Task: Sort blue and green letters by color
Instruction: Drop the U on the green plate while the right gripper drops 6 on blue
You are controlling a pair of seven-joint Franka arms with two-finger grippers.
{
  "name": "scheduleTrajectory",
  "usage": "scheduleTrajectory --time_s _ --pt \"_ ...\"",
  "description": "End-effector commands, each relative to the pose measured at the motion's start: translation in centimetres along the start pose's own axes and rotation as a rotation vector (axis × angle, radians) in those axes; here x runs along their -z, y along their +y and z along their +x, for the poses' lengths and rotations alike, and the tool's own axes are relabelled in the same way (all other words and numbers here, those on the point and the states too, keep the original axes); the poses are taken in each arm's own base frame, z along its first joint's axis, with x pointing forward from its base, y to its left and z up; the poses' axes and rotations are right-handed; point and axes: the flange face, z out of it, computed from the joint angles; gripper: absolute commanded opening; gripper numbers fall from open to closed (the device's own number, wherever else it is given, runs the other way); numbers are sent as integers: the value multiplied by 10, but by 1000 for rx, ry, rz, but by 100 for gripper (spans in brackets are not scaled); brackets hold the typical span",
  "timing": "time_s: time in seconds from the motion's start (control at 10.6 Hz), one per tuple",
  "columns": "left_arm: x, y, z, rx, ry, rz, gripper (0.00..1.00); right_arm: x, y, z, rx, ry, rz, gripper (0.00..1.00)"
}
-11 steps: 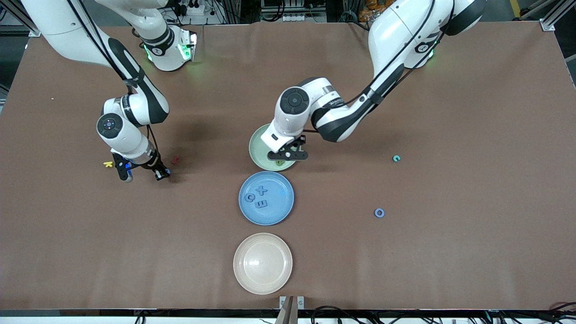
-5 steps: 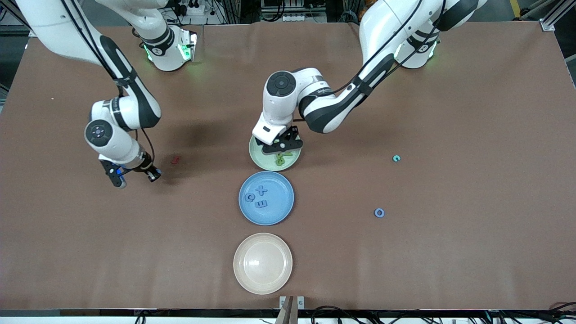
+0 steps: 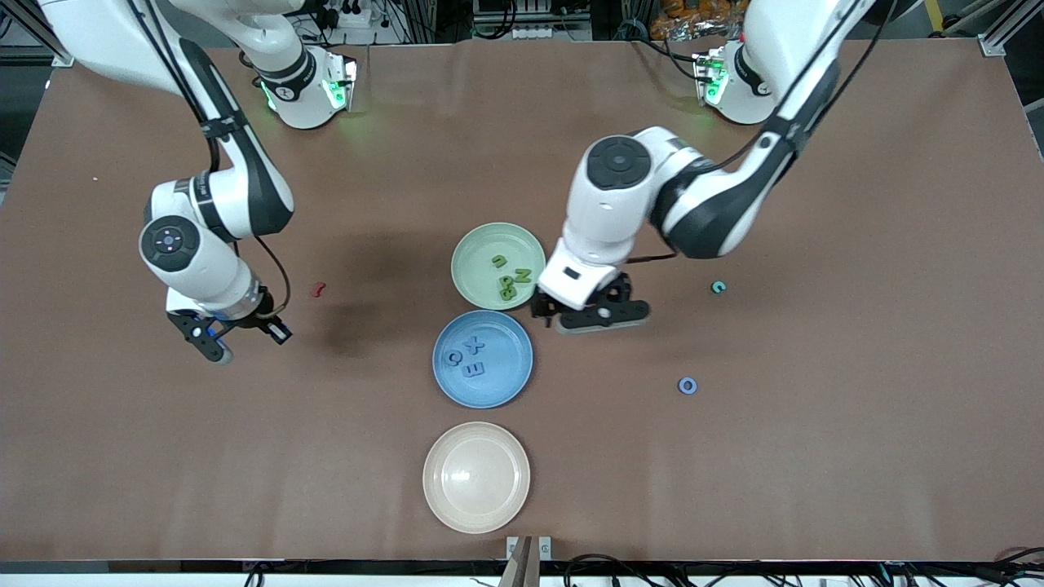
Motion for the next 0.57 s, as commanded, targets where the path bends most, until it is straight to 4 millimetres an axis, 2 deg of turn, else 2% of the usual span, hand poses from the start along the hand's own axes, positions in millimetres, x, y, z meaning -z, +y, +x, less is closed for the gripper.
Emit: scheduleTrajectory --time_s 0.0,0.28,0.38,0.47 --pt "50 -41 17 -13 12 89 100 24 -70 -34 207 30 62 0" --pt "112 -94 43 -8 -49 68 100 23 -138 -76 414 44 112 0" --pt "122 -110 49 -32 -61 96 100 18 -159 -95 458 41 123 0" --pt "134 -118 51 -32 -60 105 100 13 -179 -116 492 39 133 0"
